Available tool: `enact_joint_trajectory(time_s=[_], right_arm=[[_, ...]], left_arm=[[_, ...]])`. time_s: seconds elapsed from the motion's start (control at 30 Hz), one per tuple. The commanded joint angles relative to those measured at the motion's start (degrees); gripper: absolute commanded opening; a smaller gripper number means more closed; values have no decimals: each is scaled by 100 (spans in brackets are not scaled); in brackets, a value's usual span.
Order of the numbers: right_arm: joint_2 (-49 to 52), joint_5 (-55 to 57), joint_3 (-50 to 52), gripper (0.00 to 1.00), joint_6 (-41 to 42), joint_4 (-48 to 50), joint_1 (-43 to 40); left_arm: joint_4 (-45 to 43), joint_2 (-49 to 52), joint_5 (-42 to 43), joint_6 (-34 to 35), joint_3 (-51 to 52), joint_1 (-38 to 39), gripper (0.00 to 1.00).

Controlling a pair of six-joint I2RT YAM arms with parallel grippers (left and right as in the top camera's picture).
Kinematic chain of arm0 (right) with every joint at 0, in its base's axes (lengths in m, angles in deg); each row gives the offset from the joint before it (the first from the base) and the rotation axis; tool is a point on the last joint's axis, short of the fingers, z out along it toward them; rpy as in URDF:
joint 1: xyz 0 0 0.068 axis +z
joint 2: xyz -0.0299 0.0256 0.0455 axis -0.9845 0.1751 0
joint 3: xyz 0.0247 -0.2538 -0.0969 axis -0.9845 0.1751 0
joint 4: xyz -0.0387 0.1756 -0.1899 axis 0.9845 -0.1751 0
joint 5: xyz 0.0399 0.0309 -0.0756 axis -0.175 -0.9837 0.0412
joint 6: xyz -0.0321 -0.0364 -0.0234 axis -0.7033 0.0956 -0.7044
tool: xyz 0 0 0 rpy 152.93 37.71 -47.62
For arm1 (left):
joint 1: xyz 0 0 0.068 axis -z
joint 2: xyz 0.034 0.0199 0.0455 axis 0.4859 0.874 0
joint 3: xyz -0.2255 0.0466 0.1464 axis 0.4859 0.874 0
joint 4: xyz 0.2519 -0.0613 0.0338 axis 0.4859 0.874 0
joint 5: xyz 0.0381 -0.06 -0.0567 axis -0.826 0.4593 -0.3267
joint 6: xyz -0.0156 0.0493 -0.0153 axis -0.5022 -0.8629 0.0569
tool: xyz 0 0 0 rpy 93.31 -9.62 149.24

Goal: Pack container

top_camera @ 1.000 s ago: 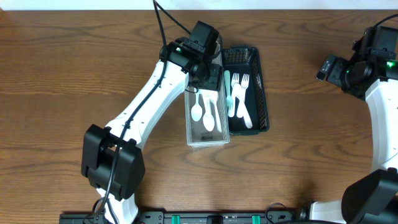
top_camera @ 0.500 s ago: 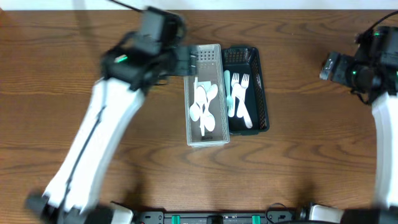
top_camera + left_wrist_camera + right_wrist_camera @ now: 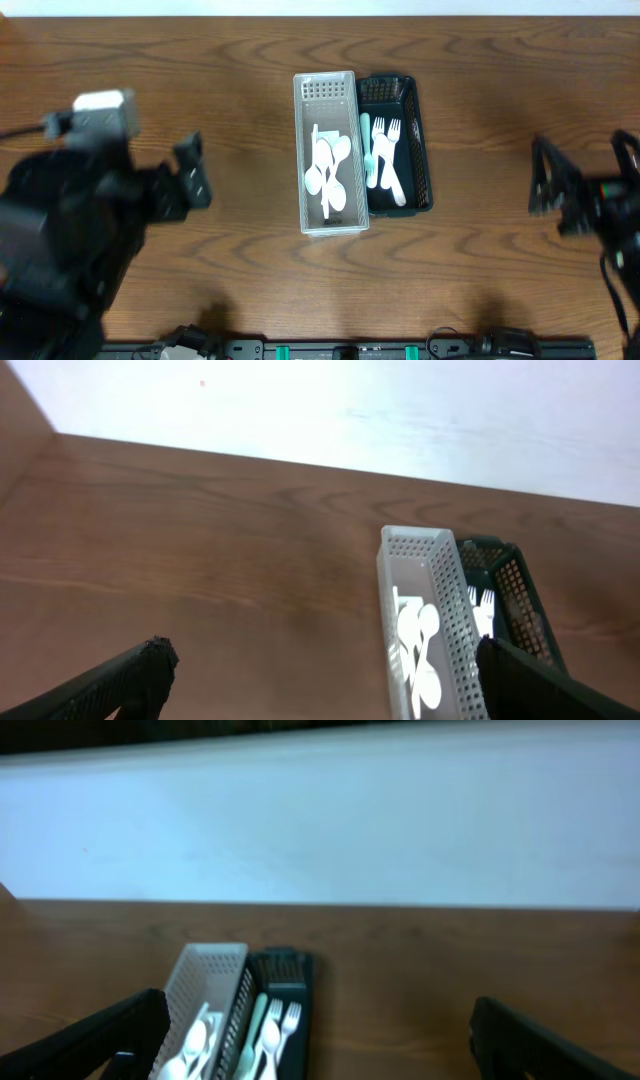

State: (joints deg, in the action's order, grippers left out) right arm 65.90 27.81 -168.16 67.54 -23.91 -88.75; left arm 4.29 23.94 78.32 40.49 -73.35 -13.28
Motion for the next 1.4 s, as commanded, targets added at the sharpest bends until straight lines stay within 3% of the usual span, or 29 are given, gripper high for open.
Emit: enact_joint_trajectory(time_s=[0.0, 0.3, 1.37], right_arm=[[-358, -90, -35, 99, -114, -149, 46], [-776, -92, -35, 99, -111, -610, 46], [-774, 87, -35, 99, -7, -1169, 46]], left_arm=[[177, -267, -214, -74, -42, -35, 98], [758, -612, -210, -72, -42, -35, 98], [761, -605, -210, -72, -42, -35, 98]])
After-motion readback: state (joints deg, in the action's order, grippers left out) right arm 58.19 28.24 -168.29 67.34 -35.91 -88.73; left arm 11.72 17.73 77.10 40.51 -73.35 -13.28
